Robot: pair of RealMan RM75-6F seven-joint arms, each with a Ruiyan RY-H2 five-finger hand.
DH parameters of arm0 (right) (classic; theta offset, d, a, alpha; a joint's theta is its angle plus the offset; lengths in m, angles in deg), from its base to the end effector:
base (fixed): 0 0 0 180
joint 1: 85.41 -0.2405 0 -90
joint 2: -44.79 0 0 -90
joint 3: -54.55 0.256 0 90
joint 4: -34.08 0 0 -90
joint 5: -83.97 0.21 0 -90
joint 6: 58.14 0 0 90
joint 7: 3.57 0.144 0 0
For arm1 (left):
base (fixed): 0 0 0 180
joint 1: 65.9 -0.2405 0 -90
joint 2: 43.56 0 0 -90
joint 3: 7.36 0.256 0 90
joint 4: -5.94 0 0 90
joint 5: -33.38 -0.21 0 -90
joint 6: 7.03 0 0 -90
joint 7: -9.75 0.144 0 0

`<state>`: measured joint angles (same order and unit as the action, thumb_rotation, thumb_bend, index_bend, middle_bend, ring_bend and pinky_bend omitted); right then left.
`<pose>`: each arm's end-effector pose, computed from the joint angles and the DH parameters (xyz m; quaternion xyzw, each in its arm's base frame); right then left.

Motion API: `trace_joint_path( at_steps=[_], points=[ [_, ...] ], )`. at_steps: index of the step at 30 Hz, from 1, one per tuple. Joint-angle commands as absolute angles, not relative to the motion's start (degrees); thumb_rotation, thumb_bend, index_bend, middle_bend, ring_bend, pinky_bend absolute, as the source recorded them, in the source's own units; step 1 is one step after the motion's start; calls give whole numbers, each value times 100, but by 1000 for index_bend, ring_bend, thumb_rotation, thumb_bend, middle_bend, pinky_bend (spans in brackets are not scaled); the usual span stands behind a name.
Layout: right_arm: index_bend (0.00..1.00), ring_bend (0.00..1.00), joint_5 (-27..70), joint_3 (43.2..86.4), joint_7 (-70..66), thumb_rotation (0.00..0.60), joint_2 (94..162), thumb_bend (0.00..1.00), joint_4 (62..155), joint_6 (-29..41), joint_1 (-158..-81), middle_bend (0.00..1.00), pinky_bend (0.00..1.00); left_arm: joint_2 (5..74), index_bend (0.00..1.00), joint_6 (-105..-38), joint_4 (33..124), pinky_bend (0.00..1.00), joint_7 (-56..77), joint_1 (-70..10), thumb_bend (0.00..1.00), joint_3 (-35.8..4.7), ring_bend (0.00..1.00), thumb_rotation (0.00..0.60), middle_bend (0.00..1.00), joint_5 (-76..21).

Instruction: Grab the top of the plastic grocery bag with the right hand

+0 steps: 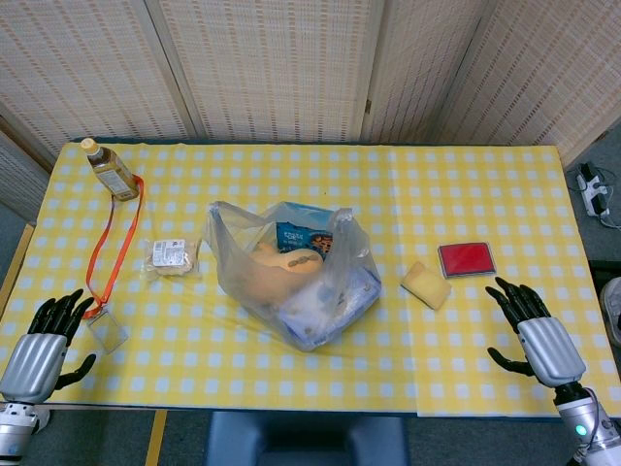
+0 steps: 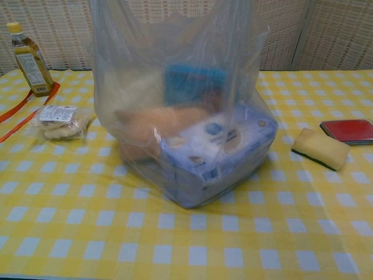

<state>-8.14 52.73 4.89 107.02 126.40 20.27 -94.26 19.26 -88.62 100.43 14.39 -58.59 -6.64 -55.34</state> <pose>-0.3021 -0.1820 0.1379 0.6504 -0.4349 0.3886 0.4866 -0.3003 0.1792 0.1439 -0.6534 -0.3765 -0.3527 0.5540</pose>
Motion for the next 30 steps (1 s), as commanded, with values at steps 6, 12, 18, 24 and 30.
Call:
trace_joint_path(
  at_steps=[6, 12, 18, 24, 30],
  points=[
    [0, 0, -827, 5258, 534, 600, 10678, 292, 12647, 2041, -9412, 0, 0, 1937, 0, -8833, 10039, 0, 1451, -5841, 345, -666, 12, 600, 28, -5537],
    [0, 0, -1004, 5217, 805, 600, 10706, 291, 12556, 2068, -9450, 0, 0, 1956, 0, -8818, 10046, 0, 1464, -5811, 345, -657, 12, 600, 28, -5601],
    [0, 0, -1591, 5173, 1957, 600, 10813, 289, 12295, 2140, -9758, 0, 0, 1945, 0, -8844, 10053, 0, 1461, -5832, 345, -633, 12, 600, 28, -5624],
    [0, 0, -2210, 5176, 3714, 600, 10767, 280, 12091, 2126, -10416, 0, 0, 1928, 0, -8927, 10072, 0, 1472, -5874, 345, -634, 12, 600, 28, -5636],
    [0, 0, -2302, 5242, 5006, 600, 10684, 277, 12209, 1872, -11044, 0, 0, 1924, 0, -8918, 10058, 0, 1450, -5876, 345, -624, 12, 600, 28, -5645]
  ],
)
